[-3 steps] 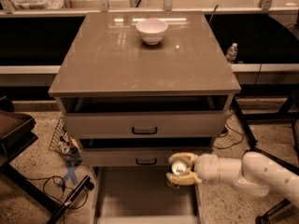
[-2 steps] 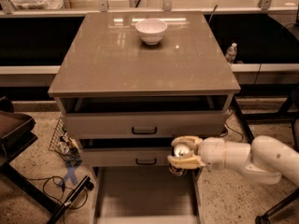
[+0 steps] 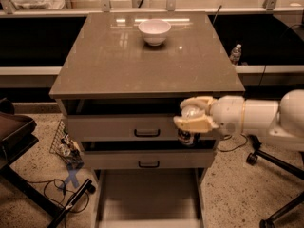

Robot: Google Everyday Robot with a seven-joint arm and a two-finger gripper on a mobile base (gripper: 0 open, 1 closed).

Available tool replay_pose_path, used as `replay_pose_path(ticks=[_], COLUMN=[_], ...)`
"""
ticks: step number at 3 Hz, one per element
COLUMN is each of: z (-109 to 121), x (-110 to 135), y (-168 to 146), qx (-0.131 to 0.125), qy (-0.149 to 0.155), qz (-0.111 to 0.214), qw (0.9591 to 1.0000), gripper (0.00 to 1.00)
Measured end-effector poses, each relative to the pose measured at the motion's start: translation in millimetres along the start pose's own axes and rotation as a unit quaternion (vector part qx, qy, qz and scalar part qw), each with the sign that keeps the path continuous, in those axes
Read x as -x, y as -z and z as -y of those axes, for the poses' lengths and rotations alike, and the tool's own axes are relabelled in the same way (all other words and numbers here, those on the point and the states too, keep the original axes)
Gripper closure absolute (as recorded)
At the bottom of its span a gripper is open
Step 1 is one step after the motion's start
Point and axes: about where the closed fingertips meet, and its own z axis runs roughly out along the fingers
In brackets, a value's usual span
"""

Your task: Pick pepsi can from bottom drawer and place on counter

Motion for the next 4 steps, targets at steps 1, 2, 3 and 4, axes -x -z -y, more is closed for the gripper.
replay_pose_path(ticks=[1, 2, 3, 4], z=[0, 0, 11, 48], x=[63, 63, 70, 93], y=[6, 6, 5, 5], qx=[-0.015, -0.014, -0.025, -0.065], qy=[0.013, 0.013, 0.013, -0.009], qz=[-0.024, -0.024, -0.021, -0.009], qw=[0.9995, 0.9995, 0.9994, 0.9978], gripper=[1.00, 1.00, 1.00, 1.00])
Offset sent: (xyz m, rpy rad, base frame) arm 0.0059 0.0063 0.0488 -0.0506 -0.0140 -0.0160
